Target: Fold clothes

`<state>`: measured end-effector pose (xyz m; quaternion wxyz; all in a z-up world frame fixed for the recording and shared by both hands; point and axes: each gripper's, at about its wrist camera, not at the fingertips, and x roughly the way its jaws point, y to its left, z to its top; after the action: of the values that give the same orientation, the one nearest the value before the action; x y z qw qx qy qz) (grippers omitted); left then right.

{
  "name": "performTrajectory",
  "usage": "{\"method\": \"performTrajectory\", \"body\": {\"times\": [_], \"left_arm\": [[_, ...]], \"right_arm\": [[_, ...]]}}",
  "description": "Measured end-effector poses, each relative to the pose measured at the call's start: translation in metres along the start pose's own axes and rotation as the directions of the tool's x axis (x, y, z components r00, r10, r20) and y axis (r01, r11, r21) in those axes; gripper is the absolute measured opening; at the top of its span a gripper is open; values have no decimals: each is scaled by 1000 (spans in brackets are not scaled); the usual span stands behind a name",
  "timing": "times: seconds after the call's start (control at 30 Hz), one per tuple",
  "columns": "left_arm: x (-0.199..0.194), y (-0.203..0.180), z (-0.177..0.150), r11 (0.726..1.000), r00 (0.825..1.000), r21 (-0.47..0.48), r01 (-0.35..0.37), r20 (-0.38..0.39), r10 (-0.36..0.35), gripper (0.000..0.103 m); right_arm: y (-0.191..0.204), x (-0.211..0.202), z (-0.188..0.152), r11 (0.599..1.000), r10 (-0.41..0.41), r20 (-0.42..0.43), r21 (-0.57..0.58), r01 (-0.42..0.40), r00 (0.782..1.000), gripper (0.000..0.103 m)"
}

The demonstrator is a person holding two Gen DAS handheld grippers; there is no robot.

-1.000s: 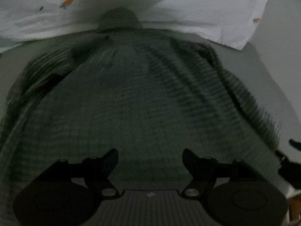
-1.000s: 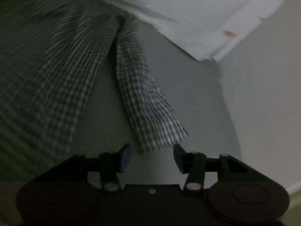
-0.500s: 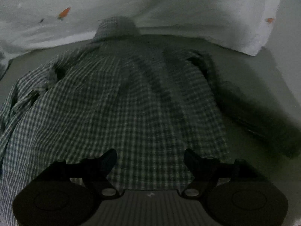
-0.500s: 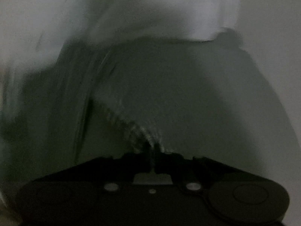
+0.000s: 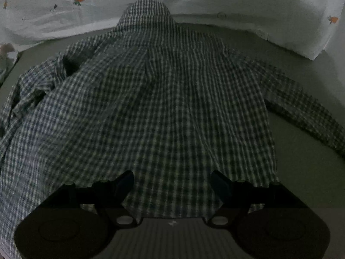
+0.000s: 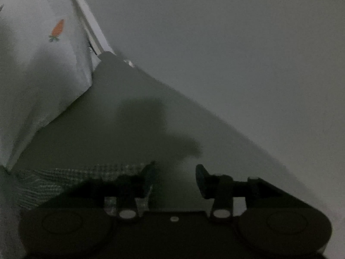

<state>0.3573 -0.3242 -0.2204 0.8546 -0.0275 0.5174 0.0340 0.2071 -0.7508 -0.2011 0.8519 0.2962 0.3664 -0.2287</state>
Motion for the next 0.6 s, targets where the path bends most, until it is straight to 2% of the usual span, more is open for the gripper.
{"method": "performTrajectory", "body": {"times": [0.1,0.2,0.23,0.27,0.37,0.47,0.6], "left_arm": [[6,-6,-1,1000,1000,12,-1,-30,1,79],[14,-12,0,1000,998,19,8,-58,-7,79],[17,-14,0,1000,998,21,10,-67,-9,79],[20,-15,1,1000,997,23,11,-73,-9,79],[27,-17,2,1000,996,26,15,-91,-12,79],[24,-17,-1,999,996,32,16,-91,-13,79],[9,-13,-9,998,998,50,28,-60,-25,80]], "right_arm": [[-2,10,-14,996,82,-36,26,-81,996,52],[13,17,-29,992,113,-69,-55,-117,991,54],[20,21,-33,990,105,-77,-82,-112,991,48],[26,26,-36,989,95,-85,-108,-104,992,29],[49,28,-36,972,10,-40,-235,-19,999,5],[66,22,-25,924,-86,74,-367,108,993,5],[61,36,-13,875,-246,130,-396,278,961,2]]}}
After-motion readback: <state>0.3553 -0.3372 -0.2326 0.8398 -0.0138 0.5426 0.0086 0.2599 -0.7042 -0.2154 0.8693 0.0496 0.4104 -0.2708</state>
